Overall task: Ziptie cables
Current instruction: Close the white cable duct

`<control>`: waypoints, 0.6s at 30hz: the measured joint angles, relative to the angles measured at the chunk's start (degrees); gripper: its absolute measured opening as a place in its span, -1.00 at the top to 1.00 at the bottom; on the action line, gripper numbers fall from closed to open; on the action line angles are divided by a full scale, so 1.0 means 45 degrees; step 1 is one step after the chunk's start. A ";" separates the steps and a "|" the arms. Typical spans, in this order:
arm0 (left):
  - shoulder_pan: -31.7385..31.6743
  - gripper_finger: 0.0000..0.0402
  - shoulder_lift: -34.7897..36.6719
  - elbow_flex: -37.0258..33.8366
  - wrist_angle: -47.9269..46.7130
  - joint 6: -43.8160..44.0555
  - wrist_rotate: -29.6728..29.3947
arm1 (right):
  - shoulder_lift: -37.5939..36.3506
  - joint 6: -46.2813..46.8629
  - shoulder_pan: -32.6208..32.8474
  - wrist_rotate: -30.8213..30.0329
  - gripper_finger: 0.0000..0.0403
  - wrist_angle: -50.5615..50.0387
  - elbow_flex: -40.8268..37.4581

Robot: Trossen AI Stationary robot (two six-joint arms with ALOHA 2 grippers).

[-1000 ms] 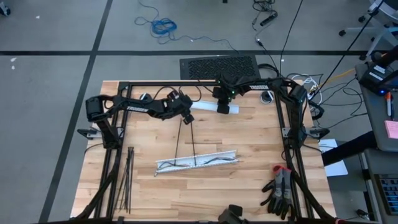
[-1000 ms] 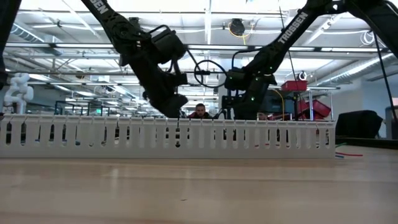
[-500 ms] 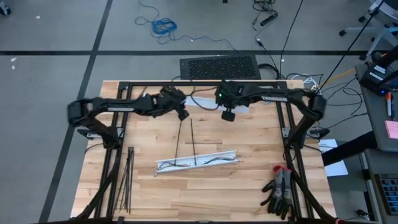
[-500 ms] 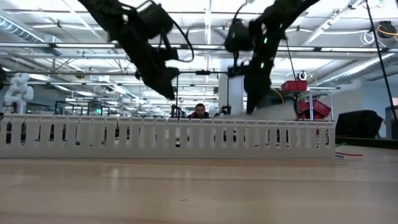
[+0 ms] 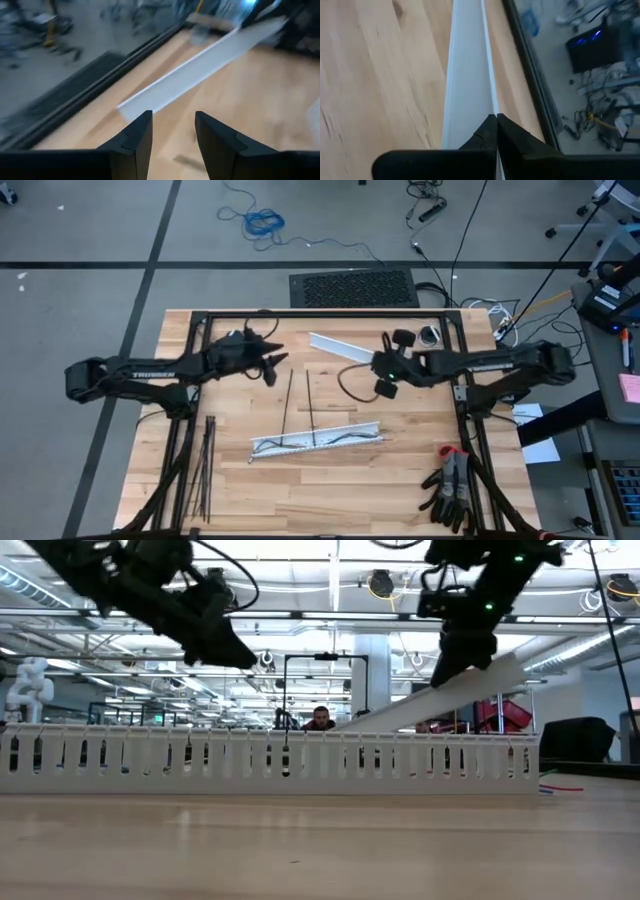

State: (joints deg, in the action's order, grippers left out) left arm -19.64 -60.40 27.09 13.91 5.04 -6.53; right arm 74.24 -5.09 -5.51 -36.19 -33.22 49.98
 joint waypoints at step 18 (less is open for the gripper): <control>-0.0001 0.28 -0.4555 -0.1765 0.6685 0.1822 0.0654 | -0.2314 0.0370 0.2357 -0.0122 1.00 0.2693 -0.1676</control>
State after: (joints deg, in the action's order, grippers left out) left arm -19.65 -80.90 19.15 43.99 13.24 -3.59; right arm 63.83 -3.42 5.10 -36.74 -21.10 42.44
